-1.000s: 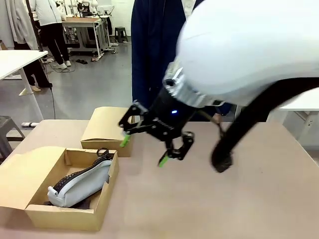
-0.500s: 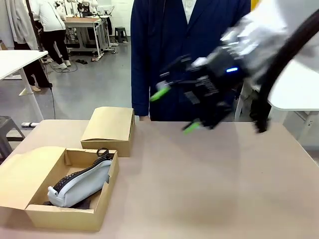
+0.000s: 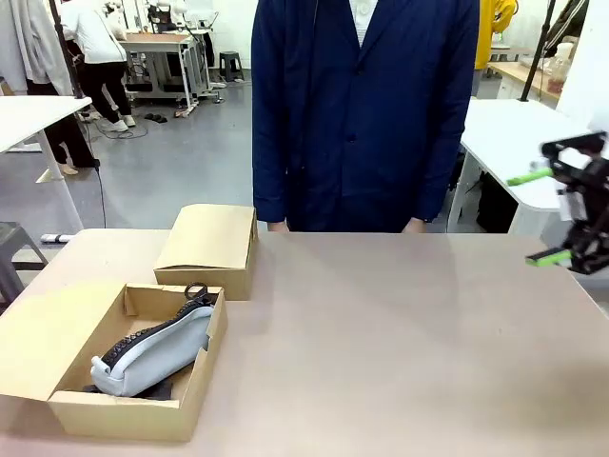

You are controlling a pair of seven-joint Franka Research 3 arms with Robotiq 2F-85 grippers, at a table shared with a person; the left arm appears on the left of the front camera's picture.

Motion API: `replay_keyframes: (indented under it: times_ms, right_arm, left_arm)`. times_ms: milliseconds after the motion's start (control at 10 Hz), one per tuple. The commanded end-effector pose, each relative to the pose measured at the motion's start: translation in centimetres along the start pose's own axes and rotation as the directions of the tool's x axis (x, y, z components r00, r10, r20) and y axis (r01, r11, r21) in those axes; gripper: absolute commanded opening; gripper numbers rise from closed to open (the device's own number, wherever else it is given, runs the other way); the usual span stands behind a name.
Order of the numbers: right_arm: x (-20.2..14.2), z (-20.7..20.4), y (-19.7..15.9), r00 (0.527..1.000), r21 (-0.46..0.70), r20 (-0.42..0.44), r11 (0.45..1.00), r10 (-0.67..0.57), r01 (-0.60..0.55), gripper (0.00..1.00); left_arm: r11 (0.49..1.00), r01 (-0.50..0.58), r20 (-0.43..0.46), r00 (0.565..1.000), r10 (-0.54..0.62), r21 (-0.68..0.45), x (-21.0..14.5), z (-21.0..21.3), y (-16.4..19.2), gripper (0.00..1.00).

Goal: Place items inside the box.
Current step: Pick up a Pencil pouch or Stapler and place it inside the Mailer Box closest to the robot, then close the lid of the Mailer Box closest to the robot.

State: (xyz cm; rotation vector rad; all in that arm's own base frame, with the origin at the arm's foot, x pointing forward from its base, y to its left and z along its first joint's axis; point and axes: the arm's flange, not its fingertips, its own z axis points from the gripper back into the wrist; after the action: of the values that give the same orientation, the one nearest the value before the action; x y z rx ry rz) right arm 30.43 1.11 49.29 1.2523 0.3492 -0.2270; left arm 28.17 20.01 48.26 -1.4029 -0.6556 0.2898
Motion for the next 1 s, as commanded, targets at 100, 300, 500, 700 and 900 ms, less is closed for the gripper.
replay_keyframes:
  times_ms: [100,300,500,700,900]
  right_arm:
    - [-5.8,-1.8,-4.7,0.903,-0.189,0.103,0.899,0.418,-0.394,1.0]
    - [-3.6,0.4,-2.5,0.954,-0.117,0.042,0.95,0.297,-0.29,1.0]
    - [-3.6,0.4,-2.5,0.954,-0.117,0.042,0.95,0.297,-0.29,1.0]
    - [-3.6,0.4,-2.5,0.954,-0.117,0.042,0.95,0.297,-0.29,1.0]
    - [-3.6,0.4,-2.5,0.954,-0.117,0.042,0.95,0.297,-0.29,1.0]
  left_arm:
    - [1.0,0.011,-0.001,1.0,-0.011,-0.013,-0.2,0.0,-0.2,1.0]
    - [1.0,0.011,-0.001,1.0,-0.011,-0.013,-0.2,0.0,-0.2,1.0]
    - [1.0,0.011,-0.001,1.0,-0.011,-0.013,-0.2,0.0,-0.2,1.0]
    - [1.0,0.011,-0.001,1.0,-0.011,-0.013,-0.2,0.0,-0.2,1.0]
    - [1.0,0.011,-0.001,1.0,-0.011,-0.013,-0.2,0.0,-0.2,1.0]
